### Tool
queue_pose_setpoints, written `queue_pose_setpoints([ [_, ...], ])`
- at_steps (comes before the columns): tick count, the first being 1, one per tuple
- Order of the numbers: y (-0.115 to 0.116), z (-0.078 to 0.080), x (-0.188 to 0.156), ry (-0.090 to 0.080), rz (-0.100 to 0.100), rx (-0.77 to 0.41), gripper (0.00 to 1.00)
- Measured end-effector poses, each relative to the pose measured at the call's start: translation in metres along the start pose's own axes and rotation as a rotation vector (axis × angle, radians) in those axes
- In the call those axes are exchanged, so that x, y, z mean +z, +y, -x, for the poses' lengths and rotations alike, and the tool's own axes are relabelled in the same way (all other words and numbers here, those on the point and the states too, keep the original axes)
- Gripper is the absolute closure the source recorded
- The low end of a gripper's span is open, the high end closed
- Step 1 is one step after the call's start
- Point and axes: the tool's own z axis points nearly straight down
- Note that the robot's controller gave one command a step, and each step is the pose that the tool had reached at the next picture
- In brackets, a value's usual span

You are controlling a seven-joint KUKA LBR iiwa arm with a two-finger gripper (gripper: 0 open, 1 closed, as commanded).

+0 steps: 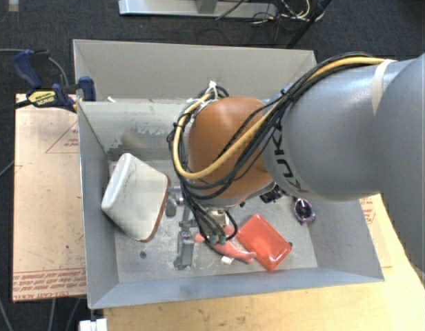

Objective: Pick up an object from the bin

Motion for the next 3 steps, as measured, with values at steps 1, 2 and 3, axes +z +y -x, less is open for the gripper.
queue_pose_setpoints([
  [1,-0.001,0.002,-0.004,-0.008,0.002,0.004,0.0],
  [2,-0.117,0.03,0.01,-0.001,-0.001,0.088,1.0],
  [3,-0.114,0.03,0.01,-0.001,0.001,0.085,0.0],
])
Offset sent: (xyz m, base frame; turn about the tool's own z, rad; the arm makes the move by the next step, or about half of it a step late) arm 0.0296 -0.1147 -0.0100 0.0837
